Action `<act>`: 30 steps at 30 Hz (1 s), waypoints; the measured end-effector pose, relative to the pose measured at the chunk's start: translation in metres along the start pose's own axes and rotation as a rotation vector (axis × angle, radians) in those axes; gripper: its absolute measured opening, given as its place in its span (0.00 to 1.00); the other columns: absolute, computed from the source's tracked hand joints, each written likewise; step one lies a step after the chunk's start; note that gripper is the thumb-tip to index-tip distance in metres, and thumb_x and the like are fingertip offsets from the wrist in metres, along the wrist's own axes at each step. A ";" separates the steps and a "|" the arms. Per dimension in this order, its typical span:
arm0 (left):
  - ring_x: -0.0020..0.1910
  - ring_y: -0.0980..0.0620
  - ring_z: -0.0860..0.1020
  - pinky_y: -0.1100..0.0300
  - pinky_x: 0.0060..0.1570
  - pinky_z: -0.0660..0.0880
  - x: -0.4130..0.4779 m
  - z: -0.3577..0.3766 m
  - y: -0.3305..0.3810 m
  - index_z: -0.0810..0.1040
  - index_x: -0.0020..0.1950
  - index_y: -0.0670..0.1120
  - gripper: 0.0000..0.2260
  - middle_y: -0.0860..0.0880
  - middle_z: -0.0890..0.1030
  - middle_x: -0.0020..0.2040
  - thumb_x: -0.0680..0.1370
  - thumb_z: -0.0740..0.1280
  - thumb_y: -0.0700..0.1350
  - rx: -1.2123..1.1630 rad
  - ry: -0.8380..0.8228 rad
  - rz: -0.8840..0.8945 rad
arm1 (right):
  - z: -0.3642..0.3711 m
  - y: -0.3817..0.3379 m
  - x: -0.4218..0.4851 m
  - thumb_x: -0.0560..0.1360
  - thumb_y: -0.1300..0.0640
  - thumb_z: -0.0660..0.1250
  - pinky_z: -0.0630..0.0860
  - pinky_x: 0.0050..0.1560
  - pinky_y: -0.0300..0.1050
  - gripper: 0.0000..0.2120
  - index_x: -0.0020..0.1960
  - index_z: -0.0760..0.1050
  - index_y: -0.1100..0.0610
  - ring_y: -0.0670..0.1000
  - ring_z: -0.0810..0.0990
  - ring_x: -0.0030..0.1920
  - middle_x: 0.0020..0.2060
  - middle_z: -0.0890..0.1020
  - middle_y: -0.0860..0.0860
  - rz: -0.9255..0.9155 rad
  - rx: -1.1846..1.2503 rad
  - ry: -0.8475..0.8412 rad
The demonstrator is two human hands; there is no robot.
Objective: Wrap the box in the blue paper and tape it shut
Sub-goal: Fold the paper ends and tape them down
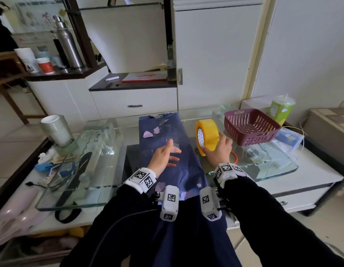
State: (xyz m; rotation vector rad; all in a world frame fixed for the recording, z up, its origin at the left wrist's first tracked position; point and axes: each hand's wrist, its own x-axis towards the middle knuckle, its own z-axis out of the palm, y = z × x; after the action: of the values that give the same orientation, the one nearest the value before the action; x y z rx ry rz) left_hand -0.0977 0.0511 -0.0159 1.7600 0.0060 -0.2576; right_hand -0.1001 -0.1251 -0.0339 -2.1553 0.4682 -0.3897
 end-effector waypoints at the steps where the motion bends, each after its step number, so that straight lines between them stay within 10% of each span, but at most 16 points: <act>1: 0.38 0.53 0.78 0.61 0.38 0.77 0.000 0.001 0.000 0.77 0.53 0.42 0.21 0.47 0.80 0.51 0.82 0.49 0.54 0.009 -0.004 0.002 | 0.000 0.000 0.001 0.70 0.61 0.72 0.61 0.67 0.51 0.37 0.73 0.58 0.62 0.64 0.64 0.66 0.67 0.62 0.63 0.006 -0.002 -0.002; 10: 0.39 0.54 0.79 0.63 0.36 0.78 0.002 -0.003 -0.008 0.76 0.59 0.40 0.23 0.48 0.79 0.52 0.82 0.50 0.55 0.043 -0.021 -0.023 | 0.016 -0.007 -0.006 0.72 0.65 0.66 0.68 0.60 0.50 0.19 0.63 0.70 0.63 0.60 0.72 0.58 0.59 0.71 0.62 -0.103 0.076 0.053; 20: 0.40 0.51 0.78 0.57 0.41 0.78 -0.003 0.001 -0.010 0.77 0.53 0.45 0.19 0.47 0.80 0.51 0.82 0.52 0.55 0.005 -0.043 -0.011 | 0.021 -0.038 -0.017 0.77 0.60 0.65 0.72 0.31 0.33 0.04 0.44 0.74 0.59 0.45 0.75 0.34 0.34 0.76 0.50 -0.025 0.445 -0.519; 30: 0.38 0.51 0.78 0.61 0.36 0.77 0.006 -0.008 -0.004 0.77 0.48 0.45 0.11 0.47 0.81 0.47 0.80 0.60 0.50 -0.008 -0.131 -0.050 | -0.001 -0.001 0.009 0.76 0.65 0.64 0.67 0.27 0.27 0.03 0.44 0.74 0.60 0.42 0.70 0.30 0.30 0.73 0.48 0.033 0.294 -0.293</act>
State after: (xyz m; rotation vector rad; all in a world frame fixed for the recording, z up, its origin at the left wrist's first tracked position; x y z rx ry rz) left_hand -0.0913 0.0593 -0.0191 1.7338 -0.0432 -0.4082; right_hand -0.0924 -0.1295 -0.0318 -1.8762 0.2614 -0.1116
